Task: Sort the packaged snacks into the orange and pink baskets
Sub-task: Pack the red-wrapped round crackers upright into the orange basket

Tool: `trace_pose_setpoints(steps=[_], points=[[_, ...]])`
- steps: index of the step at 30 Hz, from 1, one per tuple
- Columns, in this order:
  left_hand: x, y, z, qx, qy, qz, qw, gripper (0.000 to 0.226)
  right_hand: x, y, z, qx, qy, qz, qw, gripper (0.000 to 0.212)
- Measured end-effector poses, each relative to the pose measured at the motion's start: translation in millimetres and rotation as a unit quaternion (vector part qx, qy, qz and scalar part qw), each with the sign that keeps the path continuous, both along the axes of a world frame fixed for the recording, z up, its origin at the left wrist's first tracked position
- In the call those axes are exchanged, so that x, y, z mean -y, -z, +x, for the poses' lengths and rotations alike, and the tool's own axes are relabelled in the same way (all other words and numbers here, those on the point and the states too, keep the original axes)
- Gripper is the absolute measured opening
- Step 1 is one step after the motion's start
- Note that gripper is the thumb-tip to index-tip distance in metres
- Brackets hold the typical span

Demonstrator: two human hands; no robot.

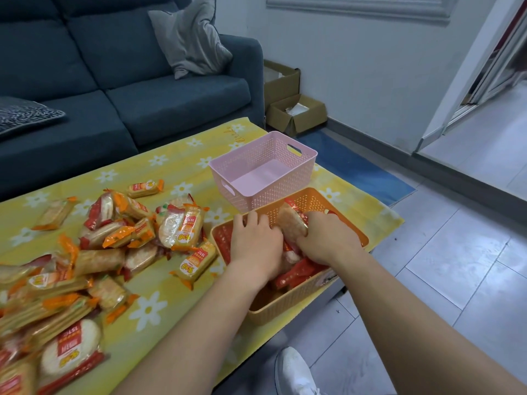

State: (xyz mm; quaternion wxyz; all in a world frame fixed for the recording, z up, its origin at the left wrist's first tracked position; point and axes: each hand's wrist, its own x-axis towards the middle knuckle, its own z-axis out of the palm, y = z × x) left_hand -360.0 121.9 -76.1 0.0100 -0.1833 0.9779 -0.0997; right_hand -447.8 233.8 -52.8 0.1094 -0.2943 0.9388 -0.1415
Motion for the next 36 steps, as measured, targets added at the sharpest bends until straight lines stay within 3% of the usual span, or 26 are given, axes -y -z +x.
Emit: trace_pose_setpoints(steps=[3, 6, 9, 13, 16, 21, 24, 26, 28, 31, 33, 36], points=[[-1.6, 0.2, -0.2, 0.024, 0.01, -0.005, 1.0, 0.045, -0.7, -1.4, -0.2, 0.009, 0.005, 0.0, 1.0, 0.026], [-2.7, -2.6, -1.1, -0.008, 0.001, 0.03, 1.0, 0.044, -0.7, -1.8, -0.6, 0.004, 0.01, -0.006, 1.0, 0.033], [-3.7, -5.8, -2.8, -0.068, -0.025, 0.086, 0.994, 0.047, -1.8, -2.9, -2.8, -0.026, 0.021, -0.027, 0.999, 0.024], [-7.9, -9.0, -0.7, -0.129, -0.055, 0.088, 0.986, 0.051, -1.9, -6.5, 0.7, -0.069, 0.008, -0.028, 0.997, 0.013], [-3.4, -11.6, 1.7, -0.174, -0.073, 0.101, 0.977, 0.052, 1.1, -8.7, 6.9, -0.083, -0.001, -0.005, 0.997, 0.018], [10.1, -9.4, 9.3, -0.234, -0.023, 0.176, 0.956, 0.064, 10.1, -4.0, 10.5, 0.014, -0.028, 0.006, 0.999, 0.016], [15.2, -10.1, 14.4, -0.172, 0.037, 0.182, 0.967, 0.07, 11.9, -2.9, 8.8, 0.112, -0.102, 0.03, 0.988, 0.006], [14.1, -10.0, 14.5, -0.119, 0.044, 0.173, 0.977, 0.058, 7.4, -6.6, 3.6, 0.136, -0.094, 0.018, 0.986, 0.017], [10.9, -11.0, 12.6, -0.096, 0.035, 0.163, 0.981, 0.051, -3.2, -13.7, -5.2, 0.097, -0.025, -0.029, 0.995, 0.024], [7.1, -16.1, 8.4, -0.103, 0.012, 0.167, 0.98, 0.05, -22.2, -19.1, -16.1, -0.044, 0.062, -0.094, 0.993, 0.032], [7.2, -17.1, 6.8, -0.109, 0.002, 0.178, 0.978, 0.047, -30.2, -17.8, -19.4, -0.094, 0.062, -0.08, 0.99, 0.034], [7.5, -15.7, 5.3, -0.139, -0.011, 0.188, 0.972, 0.037, -33.2, -11.7, -22.4, -0.098, 0.04, -0.026, 0.994, 0.048]])
